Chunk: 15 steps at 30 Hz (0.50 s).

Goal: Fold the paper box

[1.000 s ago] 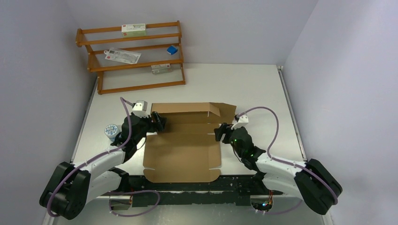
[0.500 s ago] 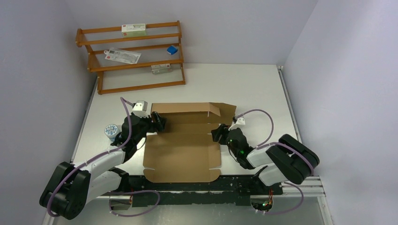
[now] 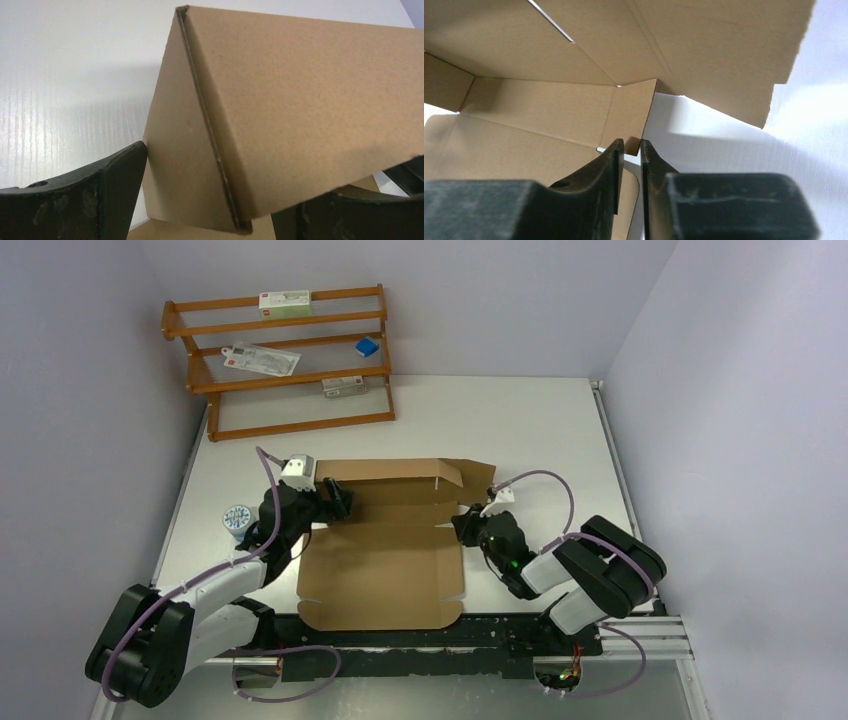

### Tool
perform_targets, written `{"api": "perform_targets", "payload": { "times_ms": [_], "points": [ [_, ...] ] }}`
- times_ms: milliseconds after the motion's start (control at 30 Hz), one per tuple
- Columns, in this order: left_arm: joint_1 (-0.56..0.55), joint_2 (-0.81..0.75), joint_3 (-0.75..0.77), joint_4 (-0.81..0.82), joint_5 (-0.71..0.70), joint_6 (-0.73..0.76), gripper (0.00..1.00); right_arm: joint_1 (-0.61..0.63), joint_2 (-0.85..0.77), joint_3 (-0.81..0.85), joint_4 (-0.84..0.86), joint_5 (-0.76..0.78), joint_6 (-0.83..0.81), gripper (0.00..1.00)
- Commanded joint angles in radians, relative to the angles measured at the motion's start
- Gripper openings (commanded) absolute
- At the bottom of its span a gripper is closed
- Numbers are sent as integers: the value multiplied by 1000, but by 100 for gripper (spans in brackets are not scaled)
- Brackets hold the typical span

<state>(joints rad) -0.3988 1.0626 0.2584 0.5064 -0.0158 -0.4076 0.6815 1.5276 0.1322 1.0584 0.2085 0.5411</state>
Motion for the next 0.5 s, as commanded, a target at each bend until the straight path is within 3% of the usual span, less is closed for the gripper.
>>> {"api": "perform_targets", "payload": {
  "times_ms": [0, 467],
  "points": [
    [5, 6, 15, 23, 48, 3, 87, -1, -29, 39, 21, -49, -111, 20],
    [4, -1, 8, 35, 58, -3, 87, 85, 32, 120, 59, -191, -334, 19]
  ]
}}
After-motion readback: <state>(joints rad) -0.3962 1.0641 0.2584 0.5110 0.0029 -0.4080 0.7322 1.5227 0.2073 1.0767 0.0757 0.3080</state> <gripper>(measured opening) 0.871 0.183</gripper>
